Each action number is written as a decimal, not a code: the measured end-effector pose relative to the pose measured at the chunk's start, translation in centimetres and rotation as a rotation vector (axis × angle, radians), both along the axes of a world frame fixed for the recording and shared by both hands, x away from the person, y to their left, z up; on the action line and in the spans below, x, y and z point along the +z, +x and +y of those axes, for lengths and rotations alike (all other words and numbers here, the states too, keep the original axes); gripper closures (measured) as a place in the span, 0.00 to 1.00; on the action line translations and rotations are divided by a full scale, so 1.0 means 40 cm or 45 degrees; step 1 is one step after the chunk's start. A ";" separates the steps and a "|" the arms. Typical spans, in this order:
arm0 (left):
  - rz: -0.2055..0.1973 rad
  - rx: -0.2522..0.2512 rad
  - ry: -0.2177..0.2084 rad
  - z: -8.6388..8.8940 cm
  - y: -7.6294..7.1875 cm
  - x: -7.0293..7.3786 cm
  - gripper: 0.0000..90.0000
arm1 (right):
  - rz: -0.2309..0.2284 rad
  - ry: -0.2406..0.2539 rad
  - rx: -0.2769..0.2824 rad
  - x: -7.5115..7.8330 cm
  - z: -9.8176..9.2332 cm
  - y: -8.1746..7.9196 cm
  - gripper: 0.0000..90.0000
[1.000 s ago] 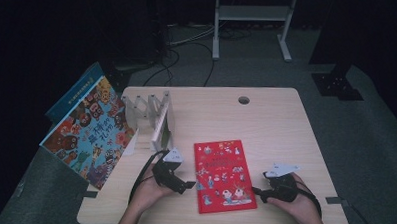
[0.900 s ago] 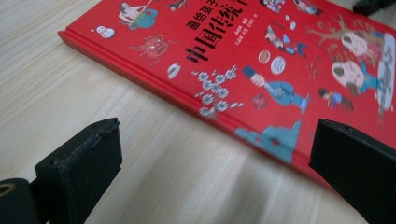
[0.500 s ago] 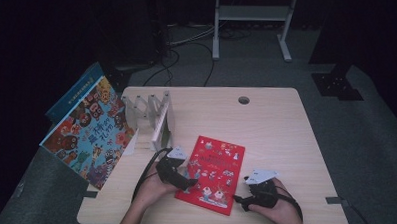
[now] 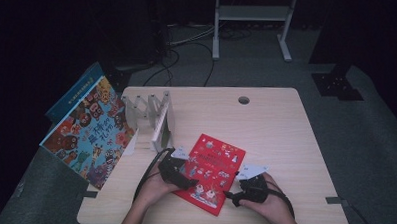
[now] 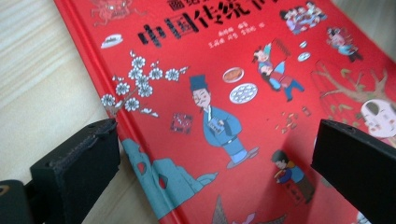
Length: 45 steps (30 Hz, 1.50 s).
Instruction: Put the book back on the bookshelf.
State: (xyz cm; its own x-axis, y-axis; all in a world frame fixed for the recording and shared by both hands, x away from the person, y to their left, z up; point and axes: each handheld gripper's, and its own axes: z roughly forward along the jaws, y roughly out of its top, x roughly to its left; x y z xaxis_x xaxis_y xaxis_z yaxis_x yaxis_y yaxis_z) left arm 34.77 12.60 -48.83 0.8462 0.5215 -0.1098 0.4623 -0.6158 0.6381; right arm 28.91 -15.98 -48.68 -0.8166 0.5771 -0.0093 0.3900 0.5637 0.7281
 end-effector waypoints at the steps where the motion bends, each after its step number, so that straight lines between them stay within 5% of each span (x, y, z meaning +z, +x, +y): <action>1: 0.003 0.002 -0.002 0.001 0.000 0.000 0.00 | 0.000 0.000 -0.008 0.004 -0.001 0.012 0.22; 8: -0.010 -0.006 -0.007 0.004 0.000 -0.003 0.00 | -0.021 0.012 -0.067 0.028 -0.008 0.090 0.22; 16: -0.022 -0.004 -0.021 0.005 -0.001 -0.005 0.00 | 0.028 0.031 -0.141 0.031 -0.023 0.205 0.24; 23: -0.020 -0.008 -0.014 0.005 0.000 -0.004 0.00 | 0.081 0.012 -0.147 0.010 -0.030 0.265 0.25; 33: -0.011 -0.007 -0.012 0.004 0.000 -0.003 0.00 | 0.129 0.040 -0.108 -0.005 -0.037 0.282 0.23; 45: -0.012 -0.013 -0.007 0.003 -0.001 -0.003 0.00 | 0.122 0.041 -0.185 -0.007 -0.048 0.198 0.22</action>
